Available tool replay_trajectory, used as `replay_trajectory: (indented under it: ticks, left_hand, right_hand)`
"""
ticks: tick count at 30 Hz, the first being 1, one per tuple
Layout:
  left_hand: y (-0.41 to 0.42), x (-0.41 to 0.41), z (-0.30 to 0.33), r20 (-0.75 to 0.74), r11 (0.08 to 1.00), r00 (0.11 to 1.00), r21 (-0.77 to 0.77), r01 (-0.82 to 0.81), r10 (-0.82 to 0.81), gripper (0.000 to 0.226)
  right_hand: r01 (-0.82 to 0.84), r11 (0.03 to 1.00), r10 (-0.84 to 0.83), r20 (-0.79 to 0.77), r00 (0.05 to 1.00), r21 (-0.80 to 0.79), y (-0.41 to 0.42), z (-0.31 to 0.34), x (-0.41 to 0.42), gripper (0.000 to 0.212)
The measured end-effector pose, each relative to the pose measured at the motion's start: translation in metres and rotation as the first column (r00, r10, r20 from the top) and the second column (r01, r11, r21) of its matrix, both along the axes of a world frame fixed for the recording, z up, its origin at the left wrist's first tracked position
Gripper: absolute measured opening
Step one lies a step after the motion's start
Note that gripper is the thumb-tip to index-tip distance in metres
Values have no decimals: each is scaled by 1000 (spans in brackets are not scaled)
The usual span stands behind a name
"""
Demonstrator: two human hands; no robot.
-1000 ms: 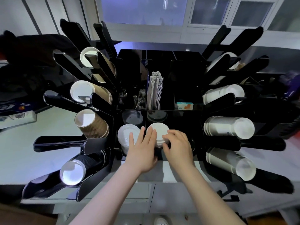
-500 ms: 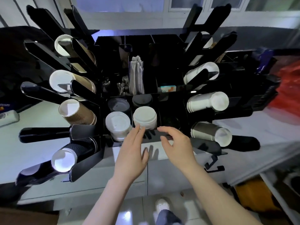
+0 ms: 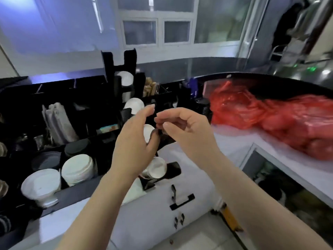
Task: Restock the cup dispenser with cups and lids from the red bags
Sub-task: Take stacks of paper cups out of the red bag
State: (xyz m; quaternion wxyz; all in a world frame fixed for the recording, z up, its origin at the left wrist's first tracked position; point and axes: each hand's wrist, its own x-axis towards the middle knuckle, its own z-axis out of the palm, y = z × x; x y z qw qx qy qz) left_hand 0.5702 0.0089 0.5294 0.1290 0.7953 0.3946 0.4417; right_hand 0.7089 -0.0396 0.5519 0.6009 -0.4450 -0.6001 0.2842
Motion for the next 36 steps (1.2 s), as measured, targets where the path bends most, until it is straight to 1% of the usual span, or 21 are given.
replay_trajectory:
  ticks: [4,7,10,12,14,18,20,24,26,28,31,32,33,35,36]
  left_hand:
    - [-6,106,12,16,993,993,21,115,-115,50]
    - [-21,187,9,82,979,975,-7,206,-205,48]
    - [-31,266,-3,94,960,957,-35,279,-274,45]
    - [-33,312,-15,103,949,948,-54,309,-303,43]
    - [-34,355,-25,118,932,935,-103,347,-335,41]
    - [-30,431,-41,141,887,909,-205,415,-392,39]
    - [-25,465,-49,140,867,901,-247,434,-411,39]
    - [-13,521,-65,136,804,866,-326,498,-482,40]
    - [-2,548,-71,166,758,834,-354,548,-526,42]
    - [11,577,-75,216,709,795,-364,604,-567,43]
    - [32,625,-81,207,649,749,-390,653,-630,40]
    - [40,640,-84,185,626,734,-413,661,-653,40]
    - [47,653,-87,149,615,724,-431,661,-674,41]
    - [61,674,-94,59,621,709,-433,653,-703,42]
    - [67,682,-97,20,628,700,-422,653,-714,43]
  right_hand:
    - [162,987,-162,-1,987,21,-33,6,104,30]
    - [295,955,-295,7,955,20,-62,3,188,27]
    - [394,919,-394,1,919,14,-87,-5,268,28]
    - [451,892,-451,0,893,-21,-101,-18,315,26]
    - [514,852,-517,-10,856,-96,-116,-33,355,24]
    - [611,757,-616,59,785,-231,-141,-61,426,24]
    - [656,708,-663,77,745,-262,-149,-71,459,26]
    - [744,599,-766,58,640,-296,-151,-92,511,31]
    - [756,573,-785,55,618,-316,-143,-99,532,34]
    - [749,567,-787,44,616,-343,-130,-102,554,34]
    - [745,555,-799,13,601,-370,-102,-101,587,33]
    - [758,542,-803,42,595,-363,-91,-100,597,33]
    - [778,528,-801,104,590,-342,-81,-100,607,33]
    - [824,505,-766,305,566,-258,-60,-97,626,31]
    - [842,495,-731,422,536,-212,-50,-95,634,30]
